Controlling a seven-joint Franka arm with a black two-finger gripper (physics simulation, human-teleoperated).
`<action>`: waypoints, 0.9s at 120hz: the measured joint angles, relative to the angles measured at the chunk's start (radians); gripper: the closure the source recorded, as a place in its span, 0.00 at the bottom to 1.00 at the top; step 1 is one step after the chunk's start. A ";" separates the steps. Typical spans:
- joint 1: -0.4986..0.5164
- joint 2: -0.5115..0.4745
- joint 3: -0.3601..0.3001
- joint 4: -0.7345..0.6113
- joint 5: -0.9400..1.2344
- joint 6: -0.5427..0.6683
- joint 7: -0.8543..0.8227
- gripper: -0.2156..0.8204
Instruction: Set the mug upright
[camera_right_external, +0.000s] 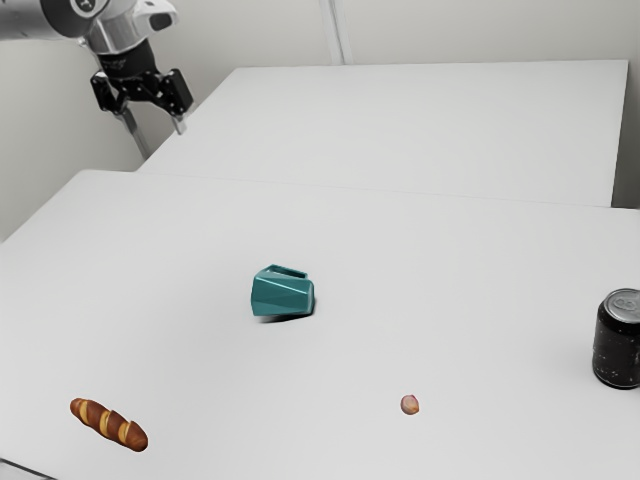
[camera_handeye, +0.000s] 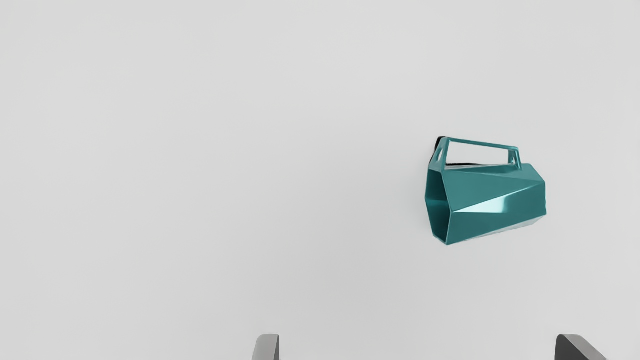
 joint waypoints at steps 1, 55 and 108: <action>0.000 -0.001 0.000 0.001 -0.003 -0.003 -0.001 0.21; 0.046 0.105 0.232 -0.547 -0.782 0.258 0.215 0.21; 0.185 0.280 0.042 -0.650 -1.233 0.360 0.658 0.21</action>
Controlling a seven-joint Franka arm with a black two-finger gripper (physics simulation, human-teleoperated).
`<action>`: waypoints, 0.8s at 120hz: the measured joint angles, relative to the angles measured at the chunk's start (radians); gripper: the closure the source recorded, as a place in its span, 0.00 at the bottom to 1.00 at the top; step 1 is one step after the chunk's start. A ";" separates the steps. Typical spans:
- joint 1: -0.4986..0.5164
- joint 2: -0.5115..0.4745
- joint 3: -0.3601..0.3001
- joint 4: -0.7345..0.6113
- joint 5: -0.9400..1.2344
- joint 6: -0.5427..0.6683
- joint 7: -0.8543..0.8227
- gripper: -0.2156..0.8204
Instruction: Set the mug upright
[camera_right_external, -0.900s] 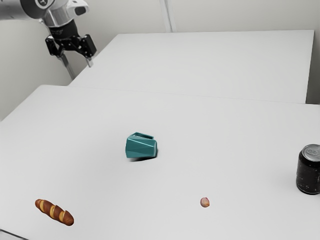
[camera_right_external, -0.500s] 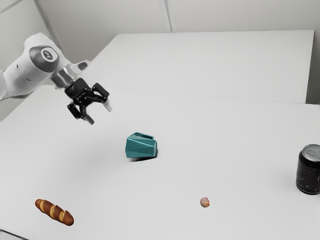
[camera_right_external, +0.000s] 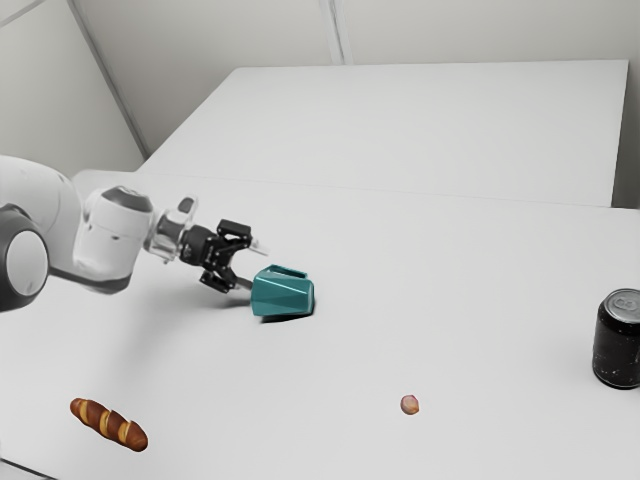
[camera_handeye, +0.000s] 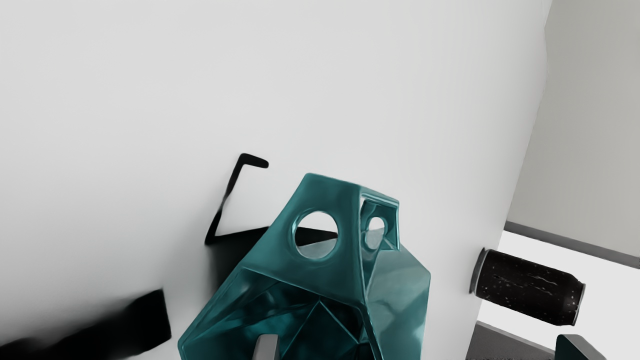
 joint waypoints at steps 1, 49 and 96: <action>0.000 -0.001 -0.001 -0.002 -0.003 0.001 0.006 0.21; 0.000 -0.023 -0.042 -0.072 -0.101 0.033 0.210 0.21; 0.001 -0.027 -0.042 -0.084 -0.113 0.018 0.303 0.85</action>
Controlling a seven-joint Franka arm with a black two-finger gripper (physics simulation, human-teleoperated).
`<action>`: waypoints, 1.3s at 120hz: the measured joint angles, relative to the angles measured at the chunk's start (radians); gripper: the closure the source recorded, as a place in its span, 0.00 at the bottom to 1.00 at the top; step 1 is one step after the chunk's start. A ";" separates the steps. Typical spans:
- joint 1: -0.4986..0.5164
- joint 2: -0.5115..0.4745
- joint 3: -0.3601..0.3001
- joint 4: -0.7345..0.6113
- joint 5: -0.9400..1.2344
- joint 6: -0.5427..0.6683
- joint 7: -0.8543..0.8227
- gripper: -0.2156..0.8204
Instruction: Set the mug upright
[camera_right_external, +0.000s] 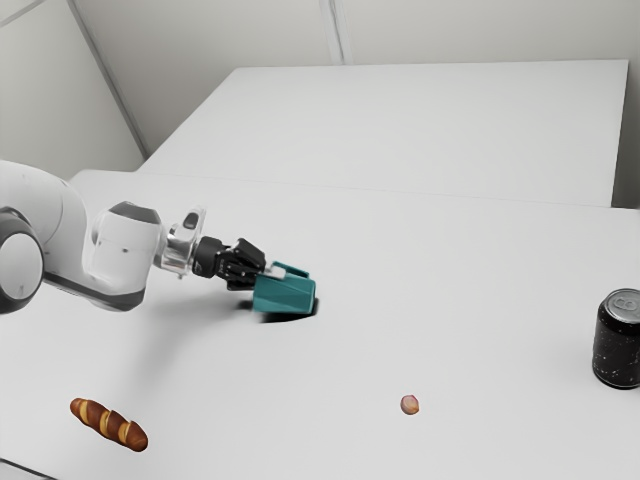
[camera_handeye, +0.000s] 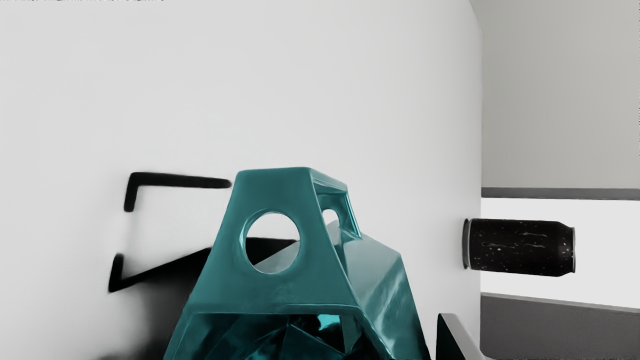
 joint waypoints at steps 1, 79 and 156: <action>0.000 0.000 0.000 0.000 0.000 0.000 0.001 0.85; -0.075 -0.070 -0.089 0.404 0.969 0.053 -0.124 0.95; -0.102 0.001 -0.125 0.217 1.374 0.367 -0.599 0.96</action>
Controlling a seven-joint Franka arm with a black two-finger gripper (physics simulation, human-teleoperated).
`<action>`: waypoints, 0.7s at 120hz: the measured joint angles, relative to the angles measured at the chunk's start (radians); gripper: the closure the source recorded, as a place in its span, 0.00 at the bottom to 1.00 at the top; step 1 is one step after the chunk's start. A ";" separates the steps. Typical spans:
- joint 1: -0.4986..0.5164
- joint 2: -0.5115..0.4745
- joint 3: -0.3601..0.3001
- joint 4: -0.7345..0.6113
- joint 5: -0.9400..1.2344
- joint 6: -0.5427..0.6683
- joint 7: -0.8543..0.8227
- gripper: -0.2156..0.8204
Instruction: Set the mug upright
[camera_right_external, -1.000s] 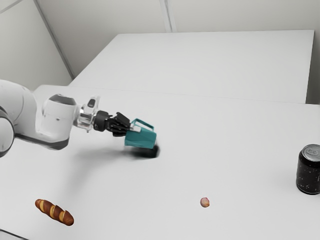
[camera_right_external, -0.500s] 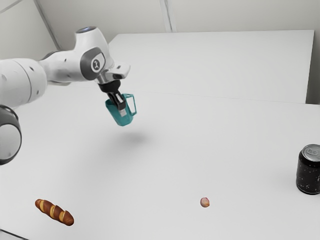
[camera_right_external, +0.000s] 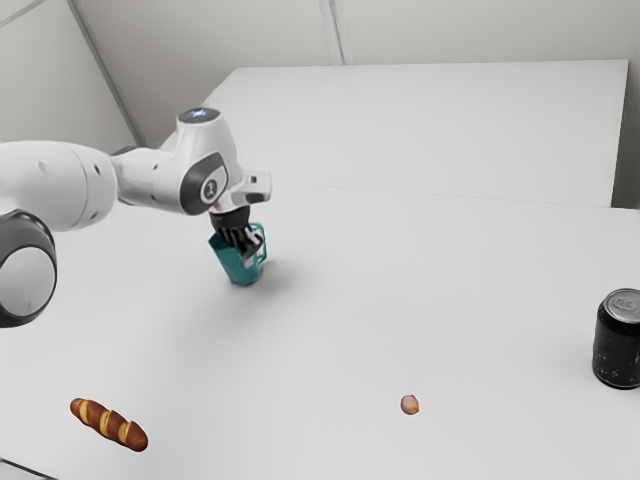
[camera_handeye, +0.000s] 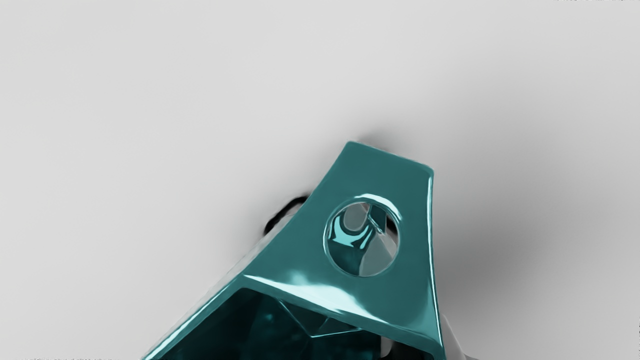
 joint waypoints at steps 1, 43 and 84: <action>0.000 0.000 0.000 -0.001 -0.001 0.002 -0.004 0.96; 0.001 -0.033 0.000 -0.005 -0.024 0.032 -0.115 0.43; 0.013 -0.224 -0.031 0.348 -0.050 -0.360 -0.164 0.25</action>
